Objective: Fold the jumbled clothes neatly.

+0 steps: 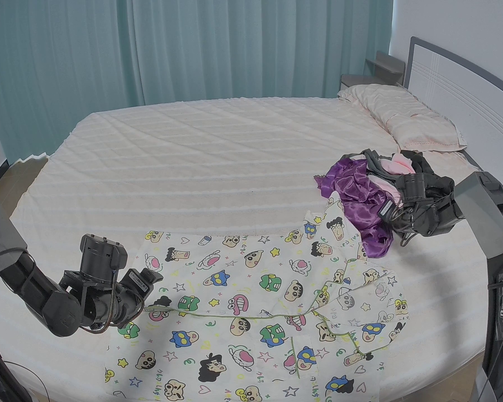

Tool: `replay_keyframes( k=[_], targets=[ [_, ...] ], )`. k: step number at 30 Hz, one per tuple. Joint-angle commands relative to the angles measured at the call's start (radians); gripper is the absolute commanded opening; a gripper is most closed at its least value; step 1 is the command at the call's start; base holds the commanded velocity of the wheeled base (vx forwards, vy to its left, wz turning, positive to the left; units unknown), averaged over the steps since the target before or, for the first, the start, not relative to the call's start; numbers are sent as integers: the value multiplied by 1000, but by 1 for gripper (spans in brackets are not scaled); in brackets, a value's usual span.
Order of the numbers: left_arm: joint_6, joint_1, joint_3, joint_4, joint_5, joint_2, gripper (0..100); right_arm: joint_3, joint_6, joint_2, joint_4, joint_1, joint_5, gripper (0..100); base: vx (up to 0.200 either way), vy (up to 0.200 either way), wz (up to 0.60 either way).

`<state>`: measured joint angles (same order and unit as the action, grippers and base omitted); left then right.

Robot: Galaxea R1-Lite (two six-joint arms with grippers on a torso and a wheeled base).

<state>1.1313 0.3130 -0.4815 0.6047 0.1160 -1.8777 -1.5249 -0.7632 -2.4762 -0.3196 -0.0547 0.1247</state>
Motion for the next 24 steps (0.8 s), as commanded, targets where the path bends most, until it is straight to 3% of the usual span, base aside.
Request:
replay_keyframes(
  k=[1, 6, 13, 19, 24],
  targets=[
    [1, 0, 0, 0, 1, 0, 100, -46, -2, 26, -78, 78, 23, 0, 0, 0, 0],
    [1, 1, 0, 0, 1, 2, 100, -44, 4, 72, -122, 150, 26, 0, 0, 0, 0],
    [1, 0, 0, 0, 1, 3, 100, -49, 31, 65, -138, 191, 30, 0, 0, 0, 0],
    [1, 0, 0, 0, 1, 3, 100, -92, 33, 77, -204, 260, 70, 0, 0, 0, 0],
    [1, 1, 0, 1, 1, 3, 100, -43, 48, 92, -185, 279, 50, 0, 0, 0, 0]
  ],
)
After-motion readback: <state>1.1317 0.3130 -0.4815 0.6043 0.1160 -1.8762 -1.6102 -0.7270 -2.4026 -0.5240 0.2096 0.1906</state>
